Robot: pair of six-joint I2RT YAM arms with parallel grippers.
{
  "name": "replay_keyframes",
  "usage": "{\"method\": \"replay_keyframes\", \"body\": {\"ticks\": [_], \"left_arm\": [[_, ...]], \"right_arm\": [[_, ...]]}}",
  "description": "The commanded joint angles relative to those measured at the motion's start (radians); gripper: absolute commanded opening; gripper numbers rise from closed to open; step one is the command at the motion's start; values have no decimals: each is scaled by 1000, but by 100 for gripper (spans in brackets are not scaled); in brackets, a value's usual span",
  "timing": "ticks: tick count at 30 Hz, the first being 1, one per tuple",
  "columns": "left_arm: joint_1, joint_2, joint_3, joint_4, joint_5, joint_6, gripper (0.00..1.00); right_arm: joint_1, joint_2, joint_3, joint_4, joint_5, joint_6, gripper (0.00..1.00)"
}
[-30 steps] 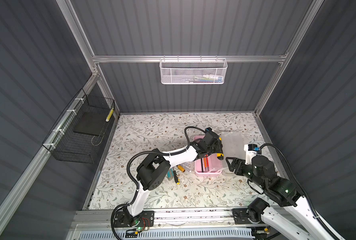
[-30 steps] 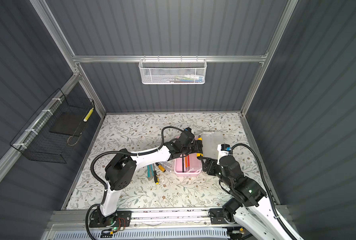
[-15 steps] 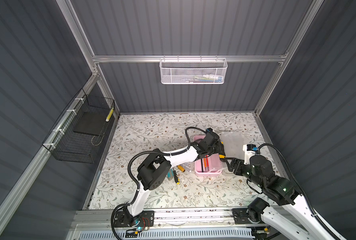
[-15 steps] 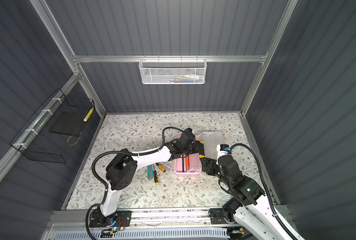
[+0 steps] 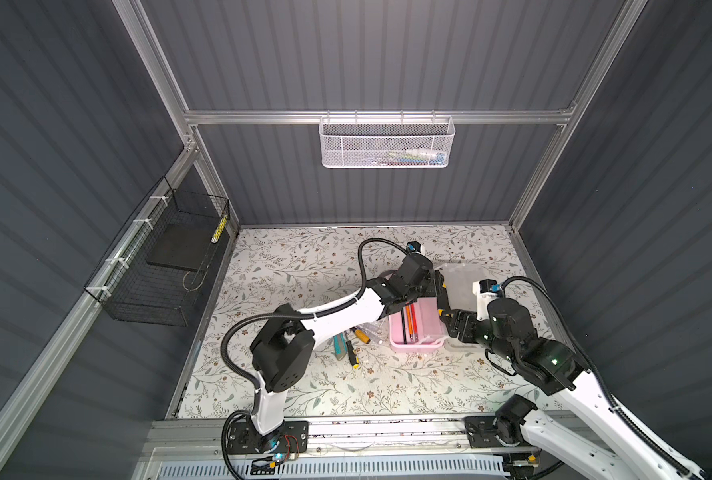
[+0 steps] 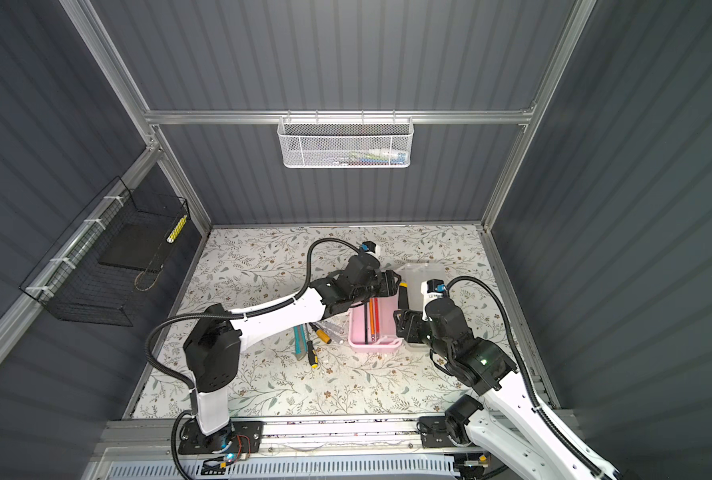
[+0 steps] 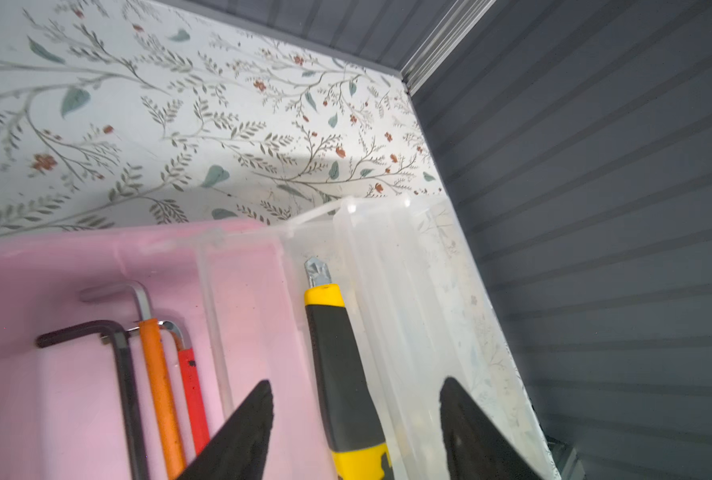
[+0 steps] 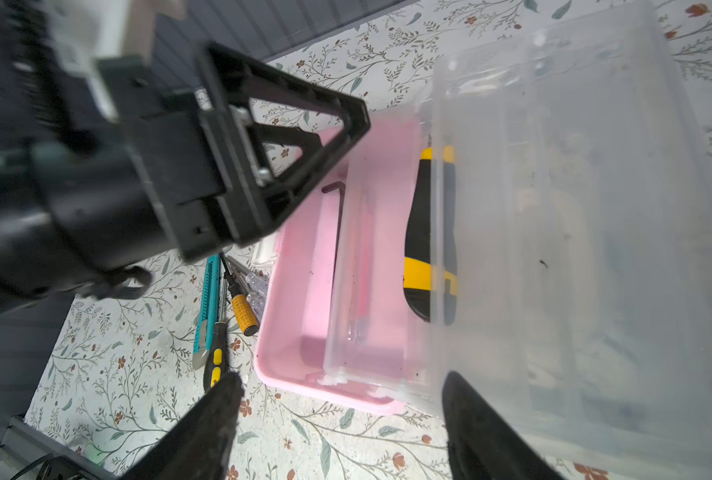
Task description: Pack the tool kit
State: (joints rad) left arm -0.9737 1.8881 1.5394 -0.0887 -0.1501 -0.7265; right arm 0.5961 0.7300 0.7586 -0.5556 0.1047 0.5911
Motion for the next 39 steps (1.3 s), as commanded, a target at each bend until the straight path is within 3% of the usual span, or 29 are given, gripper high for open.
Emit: {"method": "replay_keyframes", "body": {"ticks": [1, 9, 13, 25, 39], "left_arm": [[-2, -77, -53, -90, -81, 98, 66], [1, -234, -170, -319, -323, 190, 79], [23, -327, -269, -389, -397, 205, 80], [134, -646, -694, -376, -345, 32, 74], [178, -556, -797, -313, -293, -27, 71]], "right_arm": [[-1, 45, 43, 47, -28, -49, 76], [62, 176, 86, 89, -9, -66, 76], [104, 221, 99, 94, 14, -66, 76], [162, 301, 111, 102, 27, -24, 76], [190, 321, 70, 145, 23, 5, 76]]}}
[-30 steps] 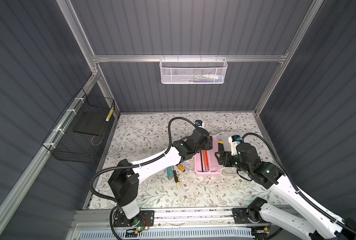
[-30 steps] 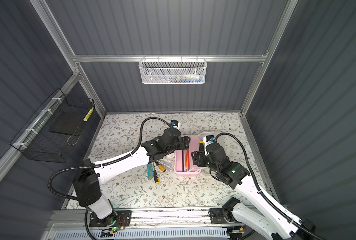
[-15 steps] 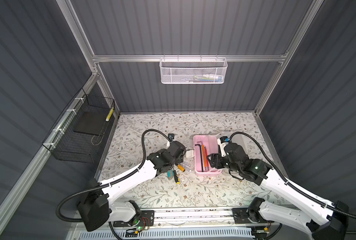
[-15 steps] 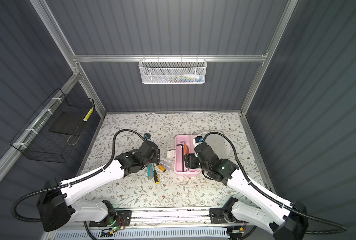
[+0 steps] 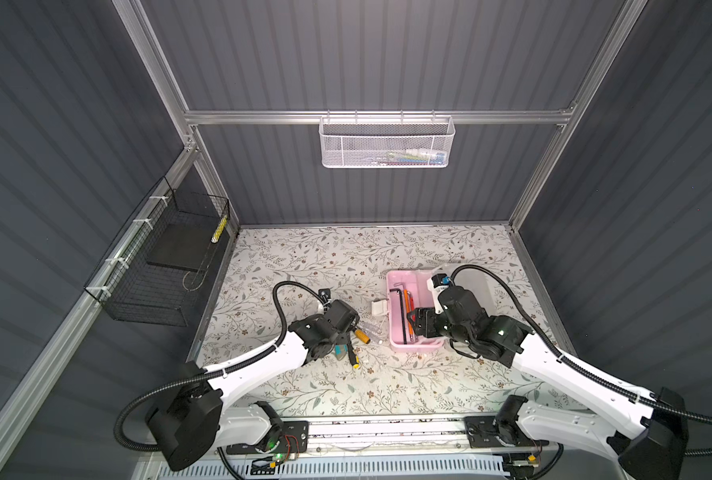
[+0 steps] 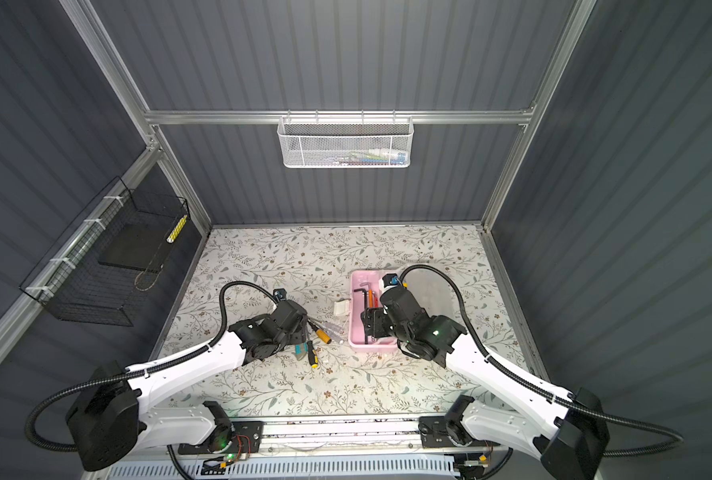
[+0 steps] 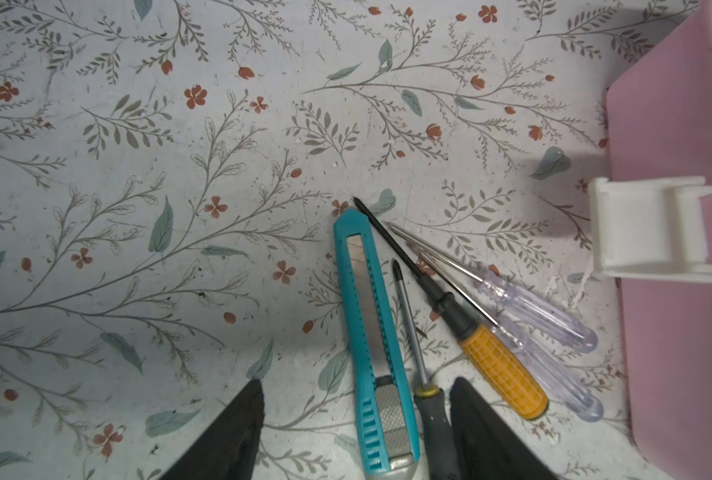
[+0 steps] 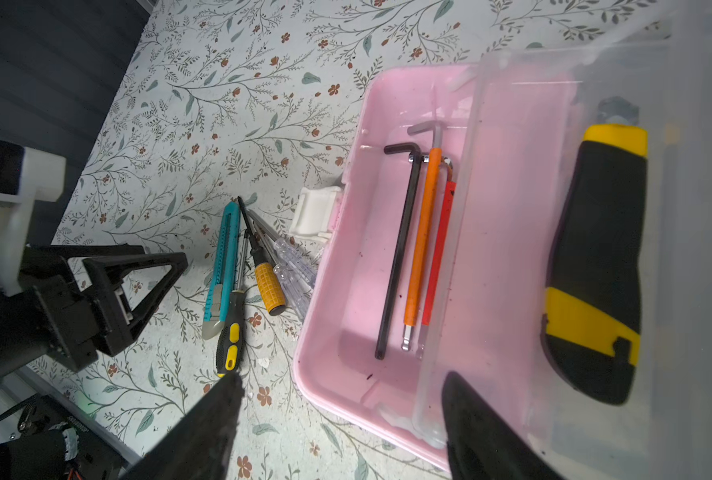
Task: Pack the tool kit
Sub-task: 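Release the utility knife and move the left gripper to the teal box cutter, then grasp the teal box cutter with the left gripper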
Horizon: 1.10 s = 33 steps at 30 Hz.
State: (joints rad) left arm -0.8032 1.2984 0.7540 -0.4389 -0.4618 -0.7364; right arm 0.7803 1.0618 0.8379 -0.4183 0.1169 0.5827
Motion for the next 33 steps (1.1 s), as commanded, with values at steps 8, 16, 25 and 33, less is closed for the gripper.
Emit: {"method": "replay_keyframes", "body": {"ticks": [8, 16, 25, 33], "left_arm": [[20, 143, -14, 99, 50, -14, 62], [48, 190, -25, 131, 69, -6, 56], [59, 245, -31, 169, 88, 8, 50], [58, 287, -24, 187, 99, 8, 45]], "right_arm": [[7, -46, -36, 4, 31, 28, 76], [6, -43, -44, 9, 37, 29, 76], [7, -29, -43, 16, 41, 30, 76], [7, -25, -57, 24, 30, 39, 76]]}}
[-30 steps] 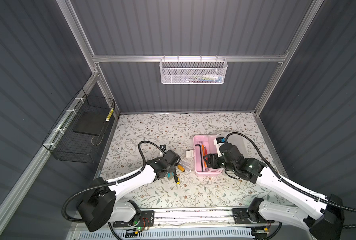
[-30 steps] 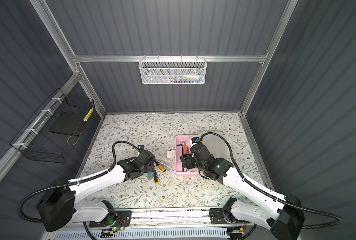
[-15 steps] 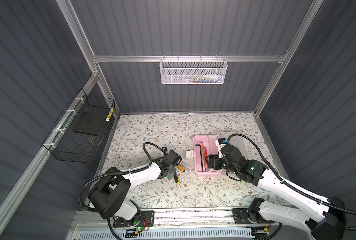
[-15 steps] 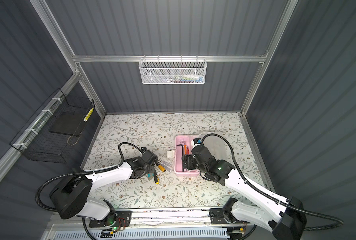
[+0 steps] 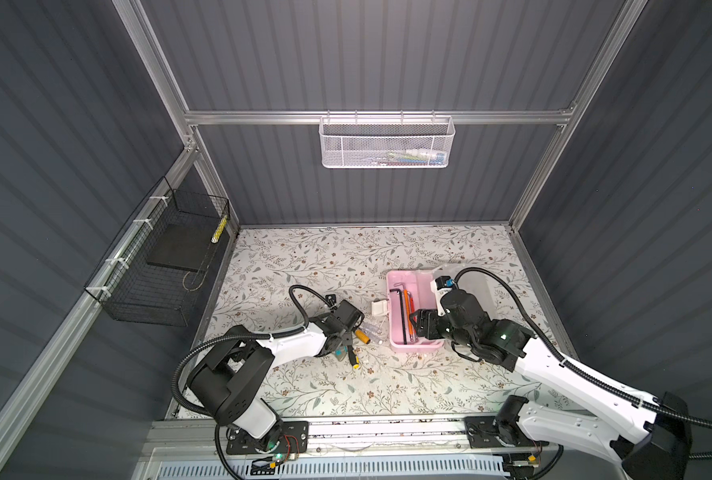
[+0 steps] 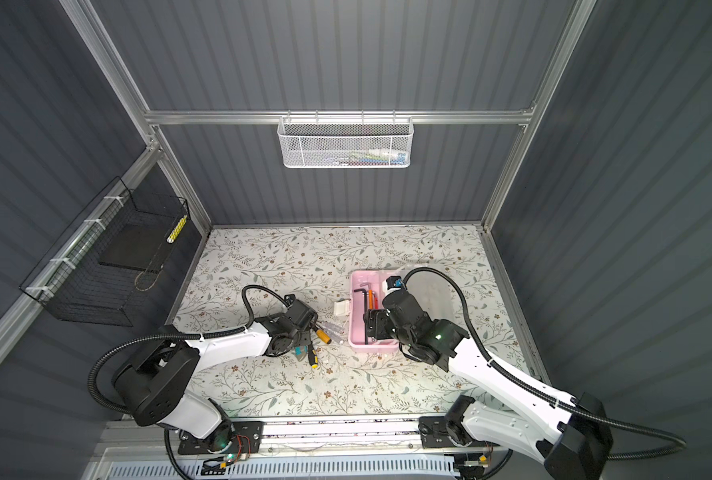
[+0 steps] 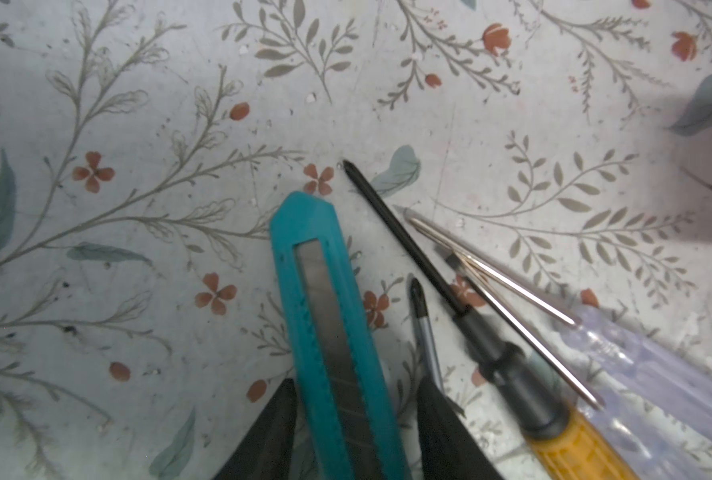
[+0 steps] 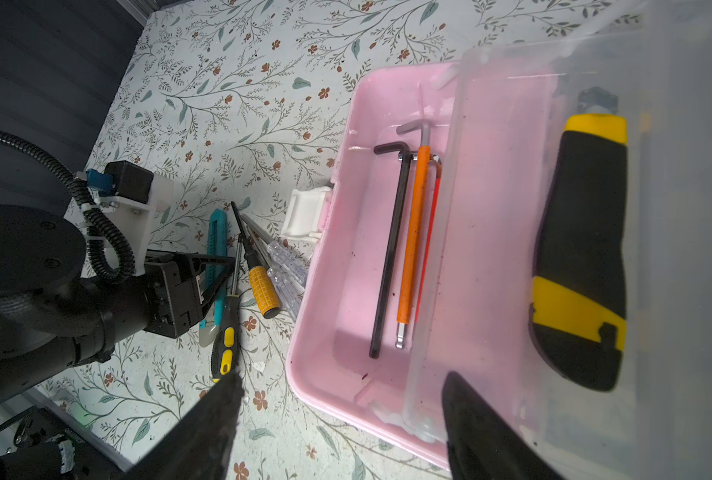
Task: Pack the tool kit
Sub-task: 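Grasp the teal box cutter with the left gripper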
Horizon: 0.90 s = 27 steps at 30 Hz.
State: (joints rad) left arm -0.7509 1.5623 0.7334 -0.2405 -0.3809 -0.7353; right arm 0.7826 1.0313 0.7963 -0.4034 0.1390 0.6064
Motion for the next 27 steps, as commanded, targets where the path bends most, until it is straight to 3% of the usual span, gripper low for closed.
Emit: {"method": "replay_keyframes", "body": {"ticks": [1, 10, 17, 27], "left_arm": [[7, 25, -2, -17, 14, 7, 45], [7, 28, 15, -47, -18, 44, 36], [6, 53, 21, -46, -9, 46, 36], [6, 16, 27, -70, -28, 58, 25]], "right_arm": [[4, 6, -18, 10, 5, 17, 76], [4, 13, -19, 38, 7, 12, 76], [5, 23, -22, 44, 8, 15, 76], [3, 39, -20, 57, 12, 17, 76]]}}
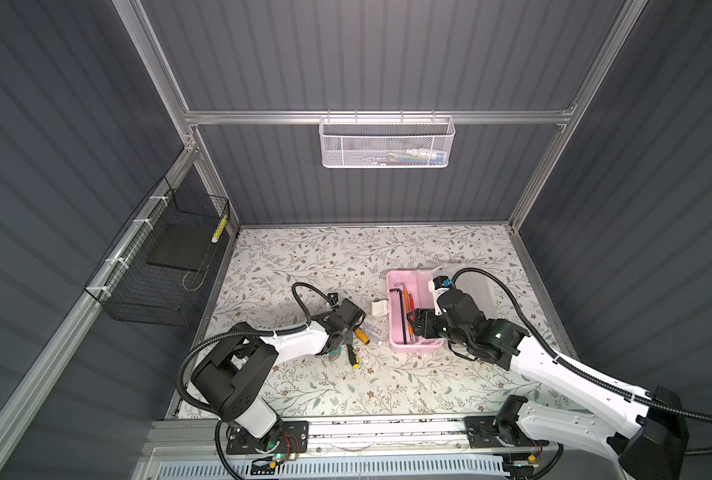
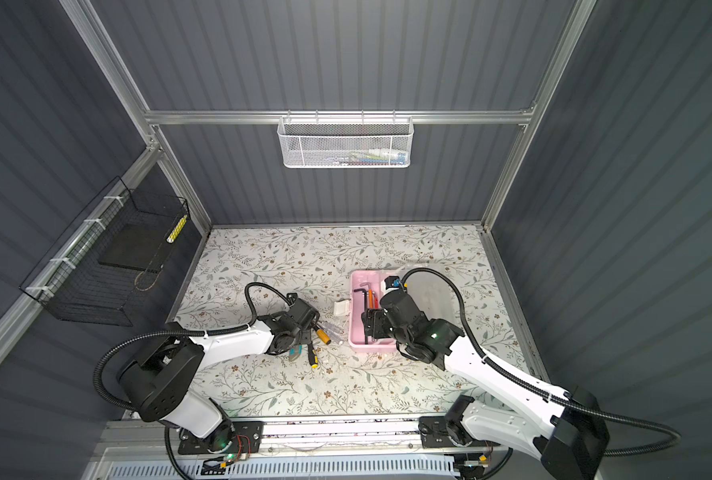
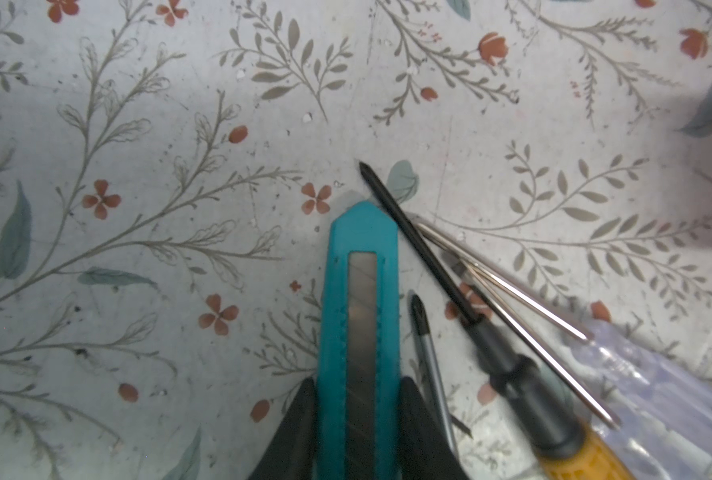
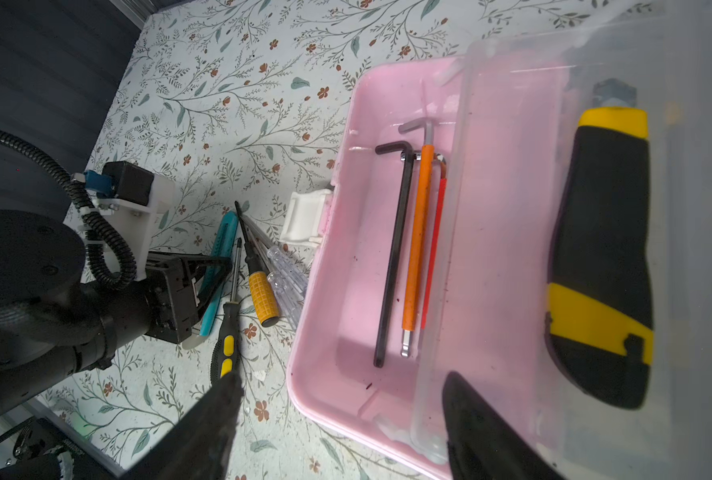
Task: Pack the tool kit
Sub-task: 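Grasp the teal box cutter with the left gripper, then carry the teal box cutter with the left gripper into the pink box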
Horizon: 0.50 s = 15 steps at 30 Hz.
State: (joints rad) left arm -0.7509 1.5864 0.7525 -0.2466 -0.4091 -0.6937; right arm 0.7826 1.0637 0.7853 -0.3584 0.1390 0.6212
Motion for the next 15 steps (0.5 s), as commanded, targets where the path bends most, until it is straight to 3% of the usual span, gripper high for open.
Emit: {"method": "replay_keyframes", "body": {"ticks": [1, 9, 15], "left_arm": [[6, -13, 10, -72, -5, 19, 24], [6, -120, 34, -145, -9, 28, 17], [5, -274, 65, -110, 165, -22, 16]], "right_arm": [[3, 7, -9, 13, 12, 0, 77], [3, -2, -10, 15, 20, 7, 77], [-3, -52, -5, 0, 48, 8, 77]]}}
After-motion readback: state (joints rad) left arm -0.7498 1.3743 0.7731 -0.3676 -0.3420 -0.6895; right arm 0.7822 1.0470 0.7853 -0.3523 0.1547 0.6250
